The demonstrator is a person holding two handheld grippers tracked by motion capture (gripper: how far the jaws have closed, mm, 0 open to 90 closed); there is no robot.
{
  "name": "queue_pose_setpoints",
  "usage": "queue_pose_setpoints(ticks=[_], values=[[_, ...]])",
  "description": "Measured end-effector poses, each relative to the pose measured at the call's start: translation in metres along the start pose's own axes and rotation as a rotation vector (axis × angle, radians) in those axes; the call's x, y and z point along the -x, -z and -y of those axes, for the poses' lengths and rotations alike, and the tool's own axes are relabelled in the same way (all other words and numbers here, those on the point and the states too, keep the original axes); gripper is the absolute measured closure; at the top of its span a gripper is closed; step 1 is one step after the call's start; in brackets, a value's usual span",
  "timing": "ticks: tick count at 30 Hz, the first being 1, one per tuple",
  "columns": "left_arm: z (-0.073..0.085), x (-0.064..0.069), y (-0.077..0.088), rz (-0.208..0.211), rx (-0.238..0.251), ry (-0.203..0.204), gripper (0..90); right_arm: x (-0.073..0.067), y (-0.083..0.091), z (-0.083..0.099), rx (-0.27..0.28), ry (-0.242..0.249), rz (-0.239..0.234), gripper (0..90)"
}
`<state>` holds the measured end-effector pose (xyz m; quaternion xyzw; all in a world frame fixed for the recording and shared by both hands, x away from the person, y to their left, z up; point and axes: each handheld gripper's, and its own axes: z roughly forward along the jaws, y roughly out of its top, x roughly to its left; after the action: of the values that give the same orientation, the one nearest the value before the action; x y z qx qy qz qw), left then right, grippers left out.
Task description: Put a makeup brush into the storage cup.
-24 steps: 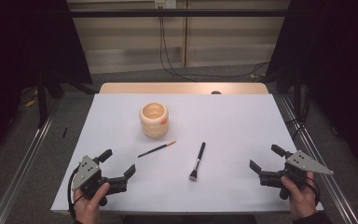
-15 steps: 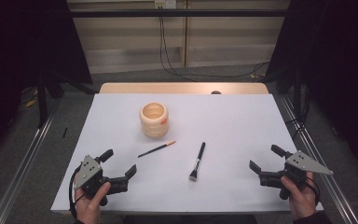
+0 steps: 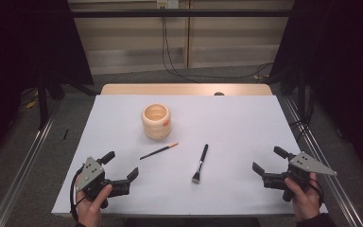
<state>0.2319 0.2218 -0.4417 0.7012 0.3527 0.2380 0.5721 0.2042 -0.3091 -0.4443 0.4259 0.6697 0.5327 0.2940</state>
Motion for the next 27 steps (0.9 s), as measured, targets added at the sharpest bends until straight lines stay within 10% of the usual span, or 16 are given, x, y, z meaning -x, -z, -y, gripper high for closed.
queue_pose_setpoints(ticks=[27], values=[[-0.018,0.012,-0.002,0.05,-0.027,-0.078,1.0,-0.009,-0.004,-0.005,0.015,0.02,-0.045,0.0]])
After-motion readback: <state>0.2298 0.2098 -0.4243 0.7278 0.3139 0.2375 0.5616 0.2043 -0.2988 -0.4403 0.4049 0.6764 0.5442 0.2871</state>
